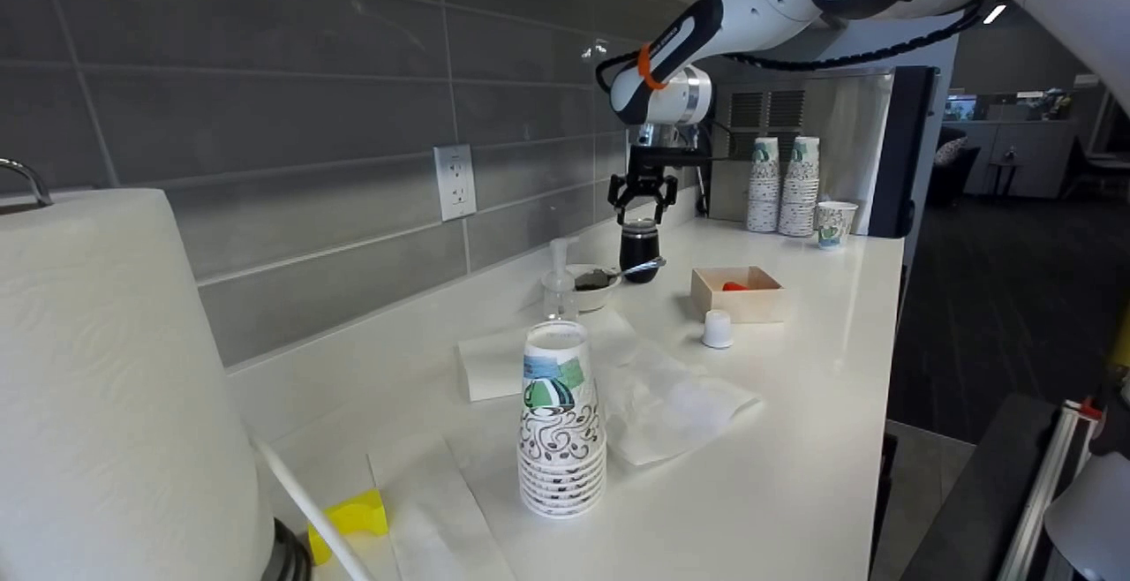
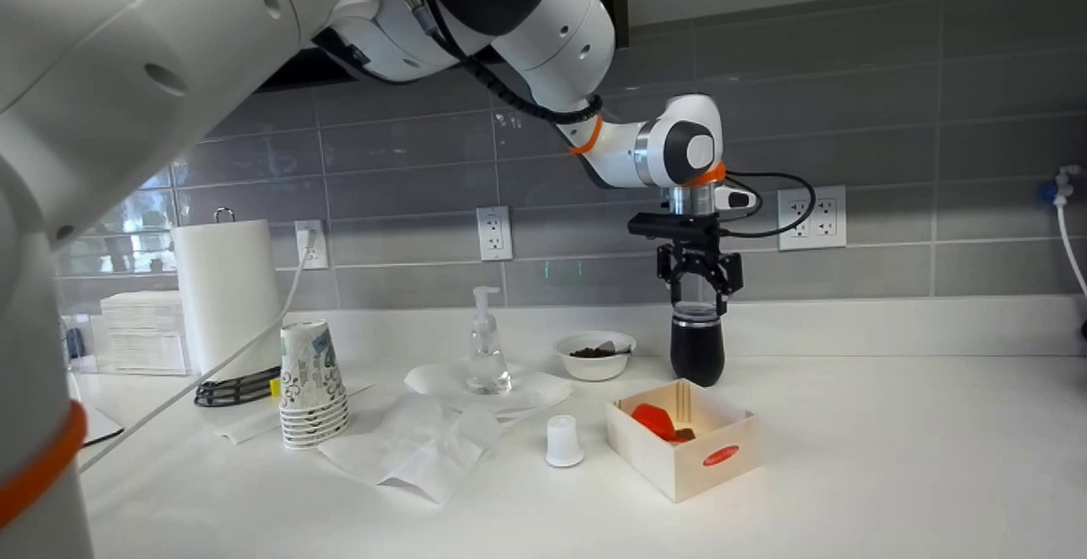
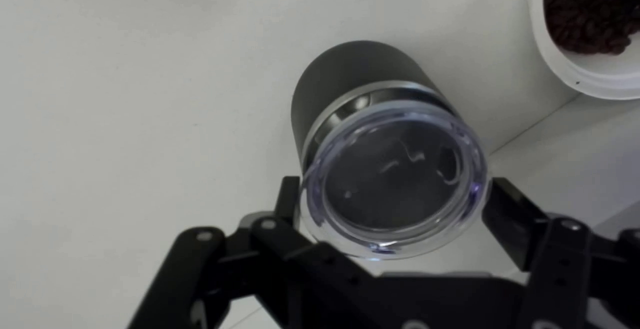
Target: Uncover the black cup
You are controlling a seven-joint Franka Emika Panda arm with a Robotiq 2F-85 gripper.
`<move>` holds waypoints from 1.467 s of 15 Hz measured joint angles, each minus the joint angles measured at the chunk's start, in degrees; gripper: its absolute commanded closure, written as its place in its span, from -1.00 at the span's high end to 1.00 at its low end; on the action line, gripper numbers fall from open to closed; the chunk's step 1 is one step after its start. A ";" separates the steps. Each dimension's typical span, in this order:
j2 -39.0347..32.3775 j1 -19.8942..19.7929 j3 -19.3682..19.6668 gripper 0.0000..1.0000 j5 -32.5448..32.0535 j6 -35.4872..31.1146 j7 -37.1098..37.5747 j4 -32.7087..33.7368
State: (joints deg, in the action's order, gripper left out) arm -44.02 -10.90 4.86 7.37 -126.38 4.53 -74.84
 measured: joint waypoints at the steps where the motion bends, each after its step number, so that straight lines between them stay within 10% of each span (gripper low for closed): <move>1: 0.24 0.02 0.02 0.31 -0.01 0.00 0.04 0.01; 22: -2.14 -3.75 4.40 0.31 1.18 -1.52 13.22 0.11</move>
State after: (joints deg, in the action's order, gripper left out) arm -46.16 -14.65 9.26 8.55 -127.90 17.75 -74.73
